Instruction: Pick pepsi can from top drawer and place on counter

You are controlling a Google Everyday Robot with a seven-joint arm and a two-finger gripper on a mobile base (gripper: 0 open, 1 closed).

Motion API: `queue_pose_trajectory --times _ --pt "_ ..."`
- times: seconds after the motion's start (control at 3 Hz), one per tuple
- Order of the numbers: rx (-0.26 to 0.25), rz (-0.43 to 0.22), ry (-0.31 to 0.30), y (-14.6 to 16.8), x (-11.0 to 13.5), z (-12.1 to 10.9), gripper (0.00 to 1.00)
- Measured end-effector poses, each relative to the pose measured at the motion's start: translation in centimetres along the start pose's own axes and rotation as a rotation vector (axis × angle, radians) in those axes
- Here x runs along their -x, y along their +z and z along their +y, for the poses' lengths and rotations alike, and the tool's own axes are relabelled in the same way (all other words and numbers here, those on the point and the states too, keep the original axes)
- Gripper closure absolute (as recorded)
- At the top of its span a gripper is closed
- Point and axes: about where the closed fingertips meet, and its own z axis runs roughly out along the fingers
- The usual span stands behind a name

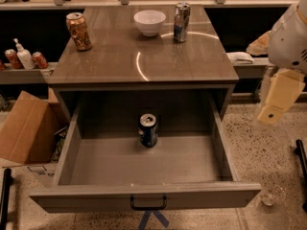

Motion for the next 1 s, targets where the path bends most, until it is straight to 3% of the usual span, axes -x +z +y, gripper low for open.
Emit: queue_pose_trajectory --times 0.33,0.67,1.0 --pt "0.13 -0.16 -0.031 5.7 3.4 1.6 0.0" --pt "0.222 -0.276 -0.05 9.4 7.1 3.5 0.0" --pt "0.222 -0.276 -0.05 9.4 7.1 3.4 0.0"
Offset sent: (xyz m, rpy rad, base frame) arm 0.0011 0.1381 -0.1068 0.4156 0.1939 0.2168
